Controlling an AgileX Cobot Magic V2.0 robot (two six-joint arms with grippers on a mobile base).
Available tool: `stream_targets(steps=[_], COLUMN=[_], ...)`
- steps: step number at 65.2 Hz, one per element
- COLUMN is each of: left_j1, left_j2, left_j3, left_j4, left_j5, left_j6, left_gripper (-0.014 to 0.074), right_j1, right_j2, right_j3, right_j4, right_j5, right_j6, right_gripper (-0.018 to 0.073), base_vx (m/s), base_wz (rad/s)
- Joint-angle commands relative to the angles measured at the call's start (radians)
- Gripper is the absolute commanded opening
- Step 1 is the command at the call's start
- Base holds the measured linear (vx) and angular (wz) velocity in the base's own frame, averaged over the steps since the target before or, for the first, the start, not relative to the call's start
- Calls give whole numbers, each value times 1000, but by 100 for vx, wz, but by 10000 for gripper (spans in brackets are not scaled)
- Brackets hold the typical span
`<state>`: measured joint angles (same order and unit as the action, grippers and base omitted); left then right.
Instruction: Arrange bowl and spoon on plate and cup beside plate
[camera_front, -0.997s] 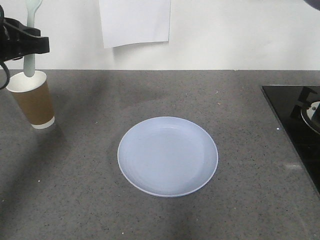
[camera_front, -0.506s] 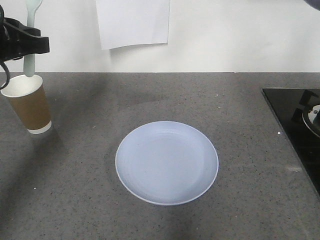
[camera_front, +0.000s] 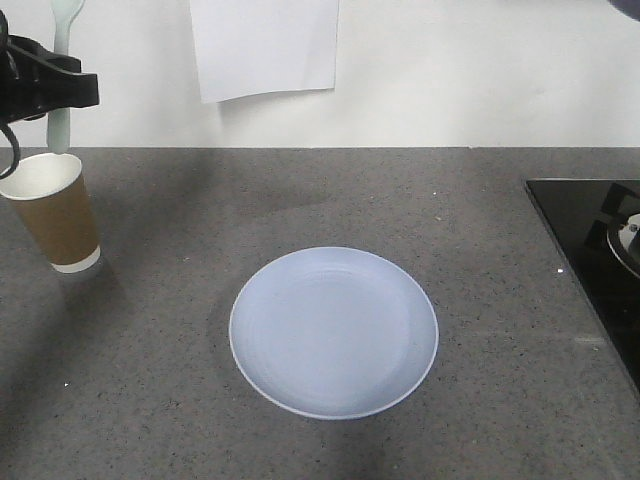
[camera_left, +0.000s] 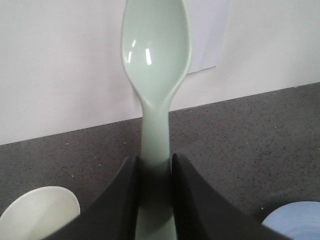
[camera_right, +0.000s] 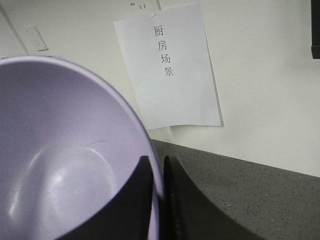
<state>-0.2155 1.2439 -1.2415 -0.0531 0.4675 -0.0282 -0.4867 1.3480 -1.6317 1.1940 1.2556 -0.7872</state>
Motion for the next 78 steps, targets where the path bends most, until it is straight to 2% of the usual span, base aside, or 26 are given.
stream_targets(steps=[1,78], left_j1=[-5,-5], left_j2=[-29,-29], left_j3=[-27,-27], left_j4=[-12,-12], left_j5=[-66,-66], left_j6=[-4,-4], left_gripper=[-6,-6], right_j1=[-4,-4], right_j2=[-28,-28], right_j3=[-26,-26], right_j4=[69,69], right_j5=[24,24], right_j6=[-9,-9], right_gripper=[-5,-5], base_vx=[1,0], base_wz=[-1,0])
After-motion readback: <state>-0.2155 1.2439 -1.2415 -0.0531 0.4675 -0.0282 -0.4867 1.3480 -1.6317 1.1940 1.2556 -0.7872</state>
